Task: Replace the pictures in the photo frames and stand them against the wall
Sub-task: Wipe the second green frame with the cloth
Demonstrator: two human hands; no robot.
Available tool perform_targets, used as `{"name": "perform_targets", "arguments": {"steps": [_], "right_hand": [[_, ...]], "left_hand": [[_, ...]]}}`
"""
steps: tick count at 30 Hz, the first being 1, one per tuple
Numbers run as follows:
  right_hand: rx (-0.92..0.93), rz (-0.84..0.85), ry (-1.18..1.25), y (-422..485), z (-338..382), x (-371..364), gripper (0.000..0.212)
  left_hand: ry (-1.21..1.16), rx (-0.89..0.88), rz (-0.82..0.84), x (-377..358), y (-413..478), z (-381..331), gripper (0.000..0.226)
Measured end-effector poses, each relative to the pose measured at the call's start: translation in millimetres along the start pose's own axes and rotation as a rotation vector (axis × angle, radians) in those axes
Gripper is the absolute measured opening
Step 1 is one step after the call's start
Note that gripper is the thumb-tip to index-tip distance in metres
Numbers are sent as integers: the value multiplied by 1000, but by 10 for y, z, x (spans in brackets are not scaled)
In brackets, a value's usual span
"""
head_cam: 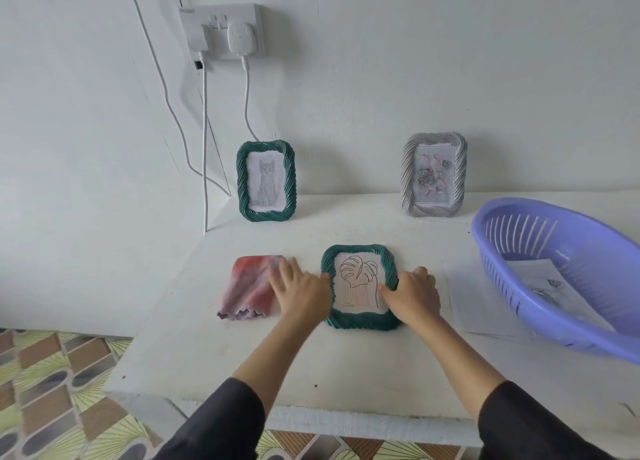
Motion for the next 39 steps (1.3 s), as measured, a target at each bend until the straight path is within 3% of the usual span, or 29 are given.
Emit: {"name": "perform_targets", "arguments": {"steps": [2, 5, 7, 9, 12, 15, 18, 28, 32, 39], "right_hand": [[-41, 14, 135, 10, -29, -6, 26], [-115, 79, 425, 62, -128, -74, 37], [-151, 142, 709, 94, -153, -118, 16], [-190, 238, 986, 87, -128, -156, 10], [-158, 322, 1144, 132, -61, -103, 11], [-65, 384, 1189, 239, 86, 53, 17], [33, 403, 1177, 445, 287, 251, 20], [127, 423, 1182, 1600, 911, 478, 22], [113, 417, 1150, 2065, 980, 413, 23], [80, 399, 1121, 2499, 990, 183, 28]], "left_hand": [[-29, 1, 51, -170, -35, -65, 53], [-151, 27, 28, -123, -17, -62, 41], [-250, 54, 58, -91, 45, -13, 39], [-439, 32, 64, -26, 99, -13, 38], [-804, -27, 80, 152, 112, -78, 39], [-1102, -40, 179, 293, 211, -188, 20], [-1237, -18, 189, 380, 451, -249, 27], [-1220, -12, 113, 646, 1574, -499, 34], [-1180, -1, 124, 591, 1980, -578, 45], [-1133, 26, 59, 403, 2403, -570, 43]]}}
Point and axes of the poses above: each hand's wrist, its own y-axis towards the middle knuckle, its own x-axis out of the back of the hand, z = x × y, the point moved 10 cm from there along y, towards the middle knuckle, and after that the axes turned 9 degrees about -y, right-handed, at the moved point
